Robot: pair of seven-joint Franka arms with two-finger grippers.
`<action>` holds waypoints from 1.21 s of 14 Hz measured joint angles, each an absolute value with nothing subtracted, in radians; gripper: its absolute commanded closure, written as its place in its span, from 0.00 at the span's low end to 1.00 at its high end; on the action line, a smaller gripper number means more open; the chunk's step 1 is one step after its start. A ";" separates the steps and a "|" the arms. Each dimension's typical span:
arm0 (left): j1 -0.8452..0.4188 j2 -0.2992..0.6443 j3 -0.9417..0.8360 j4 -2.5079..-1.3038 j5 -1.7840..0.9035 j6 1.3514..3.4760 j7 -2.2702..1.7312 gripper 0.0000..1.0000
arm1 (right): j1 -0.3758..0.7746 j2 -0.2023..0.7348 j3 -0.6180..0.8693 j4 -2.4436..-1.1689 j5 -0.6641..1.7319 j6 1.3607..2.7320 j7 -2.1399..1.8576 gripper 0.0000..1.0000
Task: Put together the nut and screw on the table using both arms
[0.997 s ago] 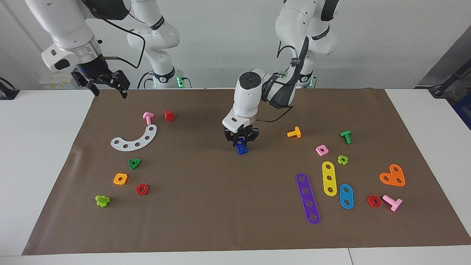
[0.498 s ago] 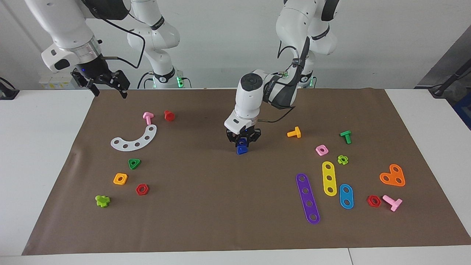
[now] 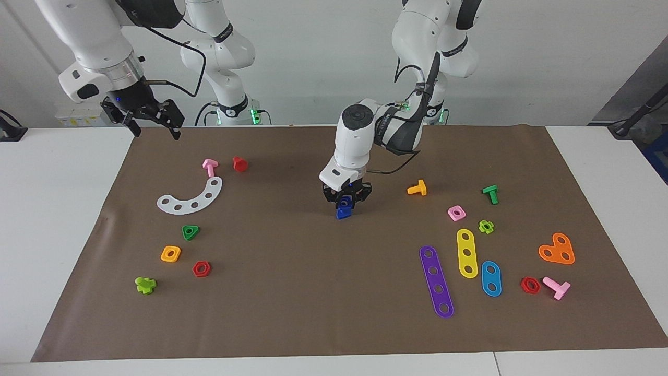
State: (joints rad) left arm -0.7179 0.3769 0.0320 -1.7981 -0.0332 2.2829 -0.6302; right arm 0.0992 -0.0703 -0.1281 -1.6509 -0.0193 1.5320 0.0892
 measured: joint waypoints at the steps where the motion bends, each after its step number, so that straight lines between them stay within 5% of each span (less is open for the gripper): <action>1: -0.718 0.375 0.032 -1.801 -0.033 2.292 -0.630 1.00 | 0.099 -0.070 -0.128 -1.651 -0.019 1.532 0.089 0.00; 11: -0.718 0.369 0.033 -1.835 -0.032 2.299 -0.633 0.95 | 0.099 -0.070 -0.128 -1.651 -0.019 1.532 0.089 0.00; 12: -0.718 0.369 0.033 -1.835 -0.031 2.299 -0.633 0.29 | 0.099 -0.070 -0.128 -1.651 -0.019 1.532 0.089 0.00; 13: -0.718 0.369 0.033 -1.835 -0.031 2.299 -0.633 0.00 | 0.099 -0.070 -0.128 -1.651 -0.019 1.532 0.089 0.00; 17: -0.718 0.369 0.034 -1.836 -0.024 2.299 -0.633 0.00 | 0.099 -0.070 -0.128 -1.651 -0.019 1.532 0.089 0.00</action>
